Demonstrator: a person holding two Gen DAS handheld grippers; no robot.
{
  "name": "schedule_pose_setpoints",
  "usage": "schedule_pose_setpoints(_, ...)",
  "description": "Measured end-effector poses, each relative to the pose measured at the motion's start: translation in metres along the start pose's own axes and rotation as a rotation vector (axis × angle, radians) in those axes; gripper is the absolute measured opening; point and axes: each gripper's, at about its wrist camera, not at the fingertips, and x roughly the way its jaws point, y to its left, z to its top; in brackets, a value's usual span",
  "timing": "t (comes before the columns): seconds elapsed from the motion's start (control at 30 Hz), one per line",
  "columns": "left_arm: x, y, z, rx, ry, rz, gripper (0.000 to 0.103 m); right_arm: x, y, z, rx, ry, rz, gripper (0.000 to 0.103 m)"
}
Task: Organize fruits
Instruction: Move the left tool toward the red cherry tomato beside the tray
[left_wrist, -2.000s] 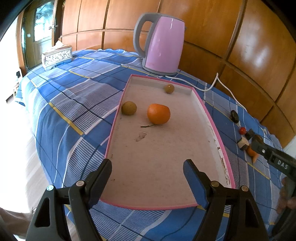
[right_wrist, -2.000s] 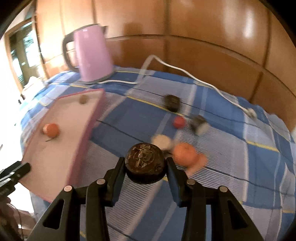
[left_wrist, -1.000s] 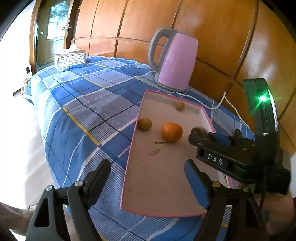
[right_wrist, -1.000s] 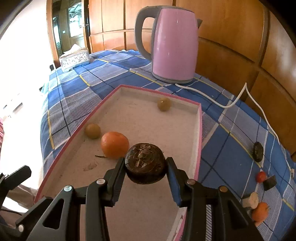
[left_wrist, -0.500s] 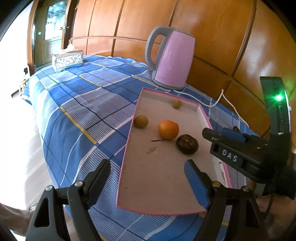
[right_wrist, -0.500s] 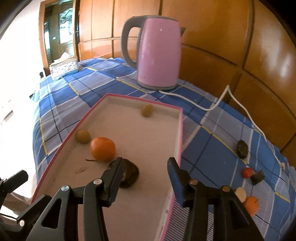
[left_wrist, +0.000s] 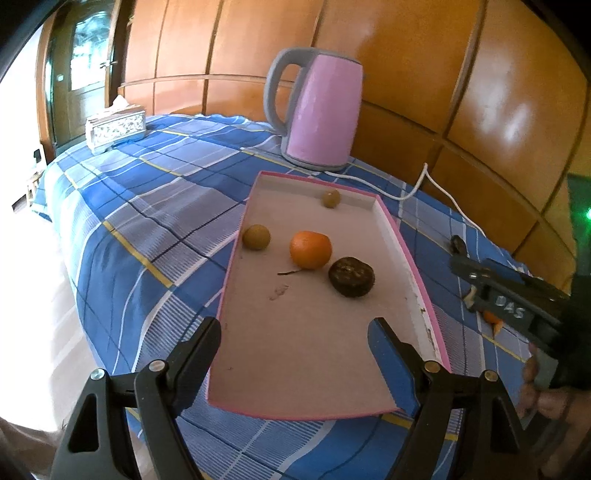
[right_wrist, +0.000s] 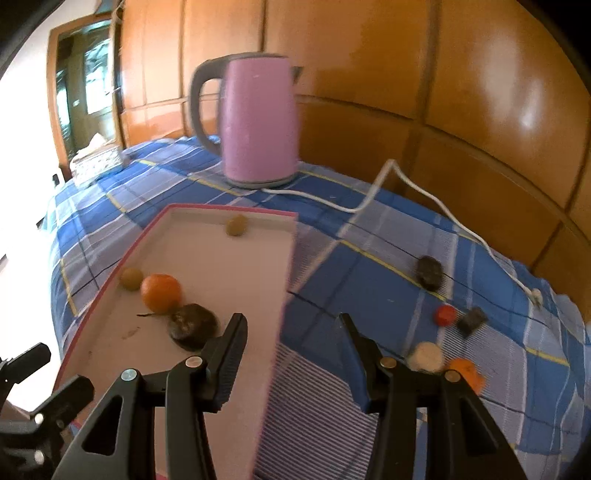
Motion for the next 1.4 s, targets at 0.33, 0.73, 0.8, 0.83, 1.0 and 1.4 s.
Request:
schedule_pose_setpoints(0.33, 0.0, -0.027, 0.009, 0.088, 0.009, -0.056, 0.082, -0.024, -0.103, -0.041, 0.255, 0.008, -0.172, 0.054)
schedule_pose_setpoints(0.73, 0.008, -0.092, 0.029, 0.242, 0.022, -0.148, 0.082, -0.047, -0.217, -0.111, 0.534, 0.073, -0.421, 0.055)
schedule_pose_setpoints(0.8, 0.01, -0.101, 0.031, 0.264, 0.027, -0.161, 0.082, -0.047, -0.225, -0.119, 0.553, 0.082, -0.435, 0.055)
schedule_pose_setpoints(0.83, 0.01, -0.106, 0.032, 0.275, 0.026, -0.17, 0.082, -0.047, -0.228, -0.122, 0.559, 0.086, -0.444, 0.055)
schedule_pose_setpoints(1.0, 0.018, -0.128, 0.037, 0.309, 0.049, -0.211, 0.081, -0.048, -0.236, -0.132, 0.58, 0.095, -0.461, 0.055)
schedule_pose_setpoints(1.4, 0.045, -0.171, 0.047, 0.373, 0.127, -0.31, 0.055, -0.037, -0.241, -0.15, 0.605, 0.133, -0.487, 0.055)
